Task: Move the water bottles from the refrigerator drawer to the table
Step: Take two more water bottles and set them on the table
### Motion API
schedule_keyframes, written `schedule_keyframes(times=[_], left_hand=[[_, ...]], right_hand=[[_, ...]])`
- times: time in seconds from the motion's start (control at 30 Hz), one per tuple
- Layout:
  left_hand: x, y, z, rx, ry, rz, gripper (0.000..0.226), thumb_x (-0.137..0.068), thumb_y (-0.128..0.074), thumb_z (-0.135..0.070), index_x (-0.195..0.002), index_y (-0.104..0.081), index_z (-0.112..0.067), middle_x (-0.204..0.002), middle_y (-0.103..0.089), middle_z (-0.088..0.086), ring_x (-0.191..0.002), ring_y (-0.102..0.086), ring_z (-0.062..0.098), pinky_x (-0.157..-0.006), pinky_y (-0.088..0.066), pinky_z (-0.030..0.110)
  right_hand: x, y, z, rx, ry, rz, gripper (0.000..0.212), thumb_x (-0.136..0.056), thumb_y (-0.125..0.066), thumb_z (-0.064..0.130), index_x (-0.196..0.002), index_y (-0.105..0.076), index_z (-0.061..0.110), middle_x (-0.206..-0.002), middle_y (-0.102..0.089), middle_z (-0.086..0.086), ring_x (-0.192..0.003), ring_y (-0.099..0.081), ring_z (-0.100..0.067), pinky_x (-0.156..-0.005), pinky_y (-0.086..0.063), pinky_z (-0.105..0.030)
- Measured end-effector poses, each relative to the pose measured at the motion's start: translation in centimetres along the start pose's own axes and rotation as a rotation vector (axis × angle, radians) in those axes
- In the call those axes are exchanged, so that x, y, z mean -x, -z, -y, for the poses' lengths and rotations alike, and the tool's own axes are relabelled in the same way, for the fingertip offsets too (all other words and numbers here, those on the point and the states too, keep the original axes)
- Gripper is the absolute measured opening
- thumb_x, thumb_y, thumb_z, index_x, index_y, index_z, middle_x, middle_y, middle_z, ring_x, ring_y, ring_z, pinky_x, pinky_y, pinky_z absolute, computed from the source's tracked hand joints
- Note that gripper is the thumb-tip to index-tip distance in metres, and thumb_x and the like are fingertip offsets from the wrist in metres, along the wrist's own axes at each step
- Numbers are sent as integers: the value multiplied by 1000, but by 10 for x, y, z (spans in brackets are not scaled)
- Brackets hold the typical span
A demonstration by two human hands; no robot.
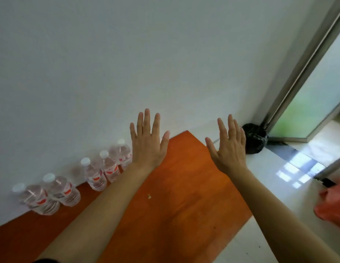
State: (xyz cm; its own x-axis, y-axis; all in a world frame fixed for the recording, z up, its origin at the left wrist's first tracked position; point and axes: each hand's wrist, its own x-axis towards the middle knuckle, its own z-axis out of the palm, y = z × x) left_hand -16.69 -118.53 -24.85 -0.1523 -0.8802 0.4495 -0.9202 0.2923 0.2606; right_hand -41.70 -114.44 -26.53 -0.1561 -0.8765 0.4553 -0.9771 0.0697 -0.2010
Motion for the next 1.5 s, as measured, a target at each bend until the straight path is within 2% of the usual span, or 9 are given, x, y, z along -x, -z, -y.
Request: schedule_keyframes(times=[0.1, 0.23, 0.53, 0.63, 0.77, 0.93, 1.13, 1.3, 1.5], left_hand=[[-1, 8, -75, 65, -137, -41, 67, -101, -17, -57, -158, -14, -22, -166, 2, 7, -152, 7, 25, -121, -5, 56], [41, 10, -188, 153, -333, -40, 68, -100, -15, -57, -158, -11, -22, -165, 3, 9, -152, 6, 26, -121, -4, 56], [214, 6, -454, 339, -759, 152, 68, -98, -22, -55, -156, -18, -20, -165, -5, 13, -152, -3, 32, -118, -11, 60], [265, 9, -519, 395, -882, 181, 68, -98, -27, -53, -156, -20, -19, -164, -7, 13, -152, -5, 31, -118, -13, 61], [310, 0, -589, 422, -1012, 246, 71, -97, -20, -58, -157, -17, -21, -165, -3, 11, -152, 0, 29, -119, -11, 59], [335, -32, -667, 437, -1096, 279, 70, -97, -23, -58, -156, -15, -23, -165, -4, 10, -152, -2, 30, -119, -9, 57], [319, -96, -775, 426, -1134, 276, 69, -98, -27, -59, -157, -12, -25, -165, 0, 8, -152, 5, 28, -121, -5, 56], [291, -139, -868, 432, -1139, 291, 70, -98, -29, -58, -156, -6, -26, -165, 3, 9, -151, 9, 28, -117, 10, 48], [274, -175, -971, 411, -1214, 365, 69, -98, -17, -60, -156, 5, -28, -164, 14, 8, -150, 18, 26, -121, 5, 51]], right_hand=[[32, 55, -56, 63, -101, -91, 73, -99, -37, 59, -158, -13, 23, -166, -1, -10, -153, -1, -27, -123, -9, -51], [117, 130, -136, 126, -242, -180, 74, -96, -34, 59, -157, -16, 21, -166, -3, -10, -153, -2, -27, -123, -6, -47], [384, 289, -308, 338, -680, -257, 82, -93, -52, 53, -156, -14, 18, -163, -11, -16, -150, -14, -35, -121, -12, -53], [456, 321, -341, 375, -838, -298, 83, -88, -52, 53, -155, -21, 15, -162, -14, -19, -149, -18, -36, -119, -17, -57], [519, 347, -378, 432, -977, -299, 85, -89, -61, 47, -156, -20, 16, -163, -12, -17, -150, -14, -35, -120, -14, -55], [554, 361, -434, 479, -1086, -284, 84, -89, -60, 45, -156, -18, 16, -163, -11, -17, -150, -15, -33, -120, -16, -53], [542, 368, -538, 524, -1132, -239, 81, -92, -55, 46, -157, -18, 16, -164, -10, -16, -150, -13, -32, -121, -15, -52], [508, 381, -635, 525, -1152, -195, 79, -93, -53, 45, -157, -17, 16, -164, -8, -17, -151, -13, -31, -121, -17, -52], [497, 395, -723, 529, -1224, -208, 78, -95, -50, 46, -157, -15, 16, -164, -11, -17, -151, -15, -30, -121, -16, -49]])
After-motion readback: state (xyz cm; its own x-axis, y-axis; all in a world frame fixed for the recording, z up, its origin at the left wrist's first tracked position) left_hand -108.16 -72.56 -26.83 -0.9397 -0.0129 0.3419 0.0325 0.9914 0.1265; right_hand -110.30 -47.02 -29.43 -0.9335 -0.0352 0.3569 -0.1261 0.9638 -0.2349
